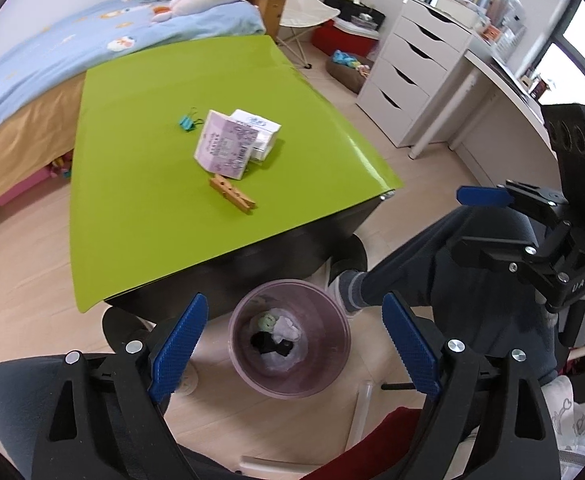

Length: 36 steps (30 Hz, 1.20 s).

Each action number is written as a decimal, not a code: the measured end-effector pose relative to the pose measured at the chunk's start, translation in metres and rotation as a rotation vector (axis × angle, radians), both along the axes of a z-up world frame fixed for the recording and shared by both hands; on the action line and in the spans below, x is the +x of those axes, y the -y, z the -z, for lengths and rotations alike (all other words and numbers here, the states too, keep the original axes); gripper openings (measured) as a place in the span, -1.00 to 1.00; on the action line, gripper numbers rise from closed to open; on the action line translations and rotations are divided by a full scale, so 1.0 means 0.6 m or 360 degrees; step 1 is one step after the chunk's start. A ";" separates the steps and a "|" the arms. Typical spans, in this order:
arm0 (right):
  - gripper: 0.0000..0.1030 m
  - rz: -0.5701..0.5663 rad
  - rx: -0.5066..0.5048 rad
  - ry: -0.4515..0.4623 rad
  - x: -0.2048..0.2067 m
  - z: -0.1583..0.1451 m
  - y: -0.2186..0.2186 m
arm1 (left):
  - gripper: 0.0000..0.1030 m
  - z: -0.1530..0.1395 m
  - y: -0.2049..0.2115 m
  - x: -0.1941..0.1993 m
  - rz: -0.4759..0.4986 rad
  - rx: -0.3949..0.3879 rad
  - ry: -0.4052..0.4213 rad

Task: Collect trash
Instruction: 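Grasp the wooden clothespin with the right tool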

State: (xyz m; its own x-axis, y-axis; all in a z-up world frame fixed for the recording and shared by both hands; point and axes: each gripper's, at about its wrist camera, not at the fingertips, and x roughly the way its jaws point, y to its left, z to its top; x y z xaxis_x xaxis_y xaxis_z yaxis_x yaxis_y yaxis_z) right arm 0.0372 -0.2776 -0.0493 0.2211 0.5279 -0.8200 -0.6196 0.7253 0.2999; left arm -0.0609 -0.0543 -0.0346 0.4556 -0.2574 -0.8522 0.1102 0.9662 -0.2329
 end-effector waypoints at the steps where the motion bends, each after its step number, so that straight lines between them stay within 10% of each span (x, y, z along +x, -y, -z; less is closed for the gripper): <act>1: 0.94 0.0000 0.0000 -0.0001 0.000 0.000 -0.001 | 0.67 0.001 -0.003 0.001 -0.0008 0.0000 -0.0001; 22: 0.94 -0.0120 -0.0119 0.0031 0.081 0.010 -0.140 | 0.67 -0.016 -0.075 0.012 -0.0168 0.0025 0.0081; 36: 0.94 -0.0256 -0.0390 -0.0041 0.151 0.102 -0.291 | 0.67 -0.015 -0.107 0.002 -0.0245 -0.0002 0.0103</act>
State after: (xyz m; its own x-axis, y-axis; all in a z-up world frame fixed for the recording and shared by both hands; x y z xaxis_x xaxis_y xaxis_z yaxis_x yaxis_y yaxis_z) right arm 0.1275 -0.1028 -0.1105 0.1283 0.3401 -0.9316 -0.7269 0.6713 0.1450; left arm -0.0596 0.0100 -0.0256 0.5435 -0.1816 -0.8195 -0.0241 0.9725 -0.2315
